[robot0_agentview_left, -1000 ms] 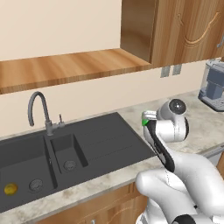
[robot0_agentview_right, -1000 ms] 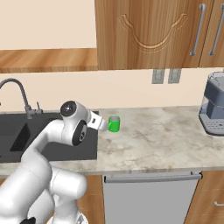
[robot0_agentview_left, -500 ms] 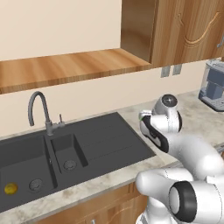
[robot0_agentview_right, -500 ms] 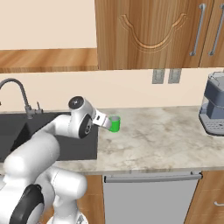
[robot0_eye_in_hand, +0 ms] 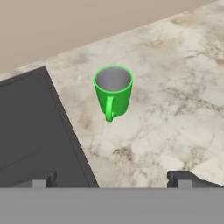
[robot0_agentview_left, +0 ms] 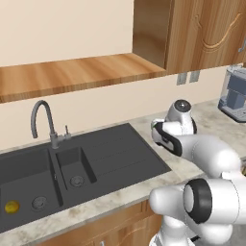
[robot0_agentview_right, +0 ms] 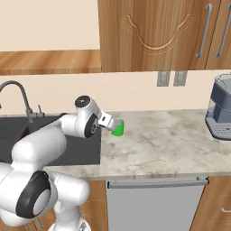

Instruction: Clear the mugs and bowl far away from the sink.

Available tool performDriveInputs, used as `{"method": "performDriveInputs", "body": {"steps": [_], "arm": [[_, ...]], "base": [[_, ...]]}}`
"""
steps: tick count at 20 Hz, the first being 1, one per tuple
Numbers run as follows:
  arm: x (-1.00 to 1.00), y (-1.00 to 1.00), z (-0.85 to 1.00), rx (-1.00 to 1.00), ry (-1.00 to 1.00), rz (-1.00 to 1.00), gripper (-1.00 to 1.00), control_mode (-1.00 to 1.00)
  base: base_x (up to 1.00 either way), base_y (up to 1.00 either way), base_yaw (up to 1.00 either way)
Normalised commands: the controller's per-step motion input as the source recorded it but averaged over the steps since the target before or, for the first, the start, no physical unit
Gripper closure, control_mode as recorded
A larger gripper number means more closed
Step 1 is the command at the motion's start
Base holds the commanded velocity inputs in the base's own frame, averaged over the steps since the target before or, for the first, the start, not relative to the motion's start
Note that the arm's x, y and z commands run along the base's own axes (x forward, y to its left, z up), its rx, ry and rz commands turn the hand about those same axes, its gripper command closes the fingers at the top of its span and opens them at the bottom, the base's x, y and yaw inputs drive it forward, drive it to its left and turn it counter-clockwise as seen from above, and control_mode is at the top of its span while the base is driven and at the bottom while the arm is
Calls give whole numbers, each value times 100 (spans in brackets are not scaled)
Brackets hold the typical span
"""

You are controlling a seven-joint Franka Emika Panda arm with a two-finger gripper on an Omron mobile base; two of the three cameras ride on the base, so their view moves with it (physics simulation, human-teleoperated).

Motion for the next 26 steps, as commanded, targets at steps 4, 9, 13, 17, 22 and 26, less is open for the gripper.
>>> {"method": "performDriveInputs", "body": {"steps": [4, 9, 13, 17, 22, 26], "arm": [[23, -7, -14, 0, 0, 0, -100, -100], [19, -9, -18, 0, 3, 0, -100, -100], [16, -8, -28, 0, 10, 0, -100, -100], [34, -1, -26, 0, 2, 0, -100, -100], [37, -2, -16, 0, 0, 0, -100, -100], [33, -10, -28, 0, 0, 0, -100, -100]], "base": [[0, 0, 0], [0, 0, 0], [0, 0, 0], [0, 0, 0], [0, 0, 0], [0, 0, 0]]}}
